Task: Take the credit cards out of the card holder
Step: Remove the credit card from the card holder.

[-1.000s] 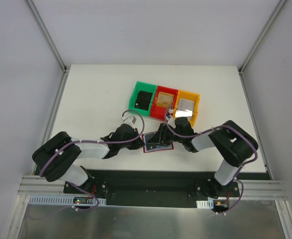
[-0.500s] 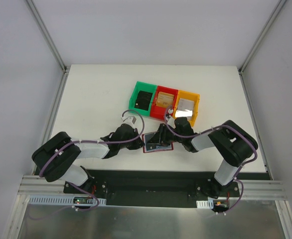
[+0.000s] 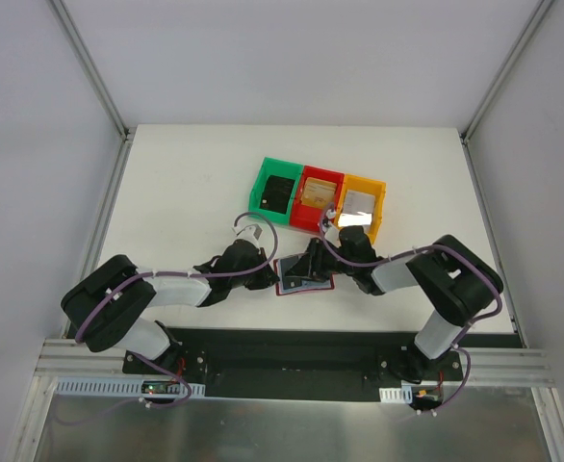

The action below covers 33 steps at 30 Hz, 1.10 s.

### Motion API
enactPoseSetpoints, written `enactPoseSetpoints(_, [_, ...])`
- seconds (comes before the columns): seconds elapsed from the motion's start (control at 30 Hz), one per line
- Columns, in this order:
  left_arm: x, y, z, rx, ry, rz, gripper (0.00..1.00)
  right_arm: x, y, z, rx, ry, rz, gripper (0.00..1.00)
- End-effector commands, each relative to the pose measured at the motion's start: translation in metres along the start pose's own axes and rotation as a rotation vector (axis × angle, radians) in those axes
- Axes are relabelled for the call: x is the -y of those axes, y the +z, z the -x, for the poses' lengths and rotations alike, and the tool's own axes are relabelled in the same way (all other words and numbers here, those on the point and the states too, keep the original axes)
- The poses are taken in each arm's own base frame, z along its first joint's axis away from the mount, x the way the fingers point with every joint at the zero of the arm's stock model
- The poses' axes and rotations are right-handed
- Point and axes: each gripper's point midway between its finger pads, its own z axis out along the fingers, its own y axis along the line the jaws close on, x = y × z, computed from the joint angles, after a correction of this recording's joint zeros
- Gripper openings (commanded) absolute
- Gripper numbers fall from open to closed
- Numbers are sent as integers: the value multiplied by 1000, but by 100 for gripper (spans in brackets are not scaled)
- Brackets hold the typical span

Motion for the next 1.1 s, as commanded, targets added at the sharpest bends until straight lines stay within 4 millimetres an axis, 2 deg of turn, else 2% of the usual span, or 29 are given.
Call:
enactPoseSetpoints(0.0, [-40,-4,-18,-50,0,155,0,-15,-6,6,19,-45,50,40])
enactPoseSetpoints(0.73, [-54,-6,-21,-54,-13,192,0,-9,-17,8,33,-59,22,39])
enactPoseSetpoints(1.07, [-58,-6,-23,-56,-17,202,0,-10,-21,10,43,-60,23,35])
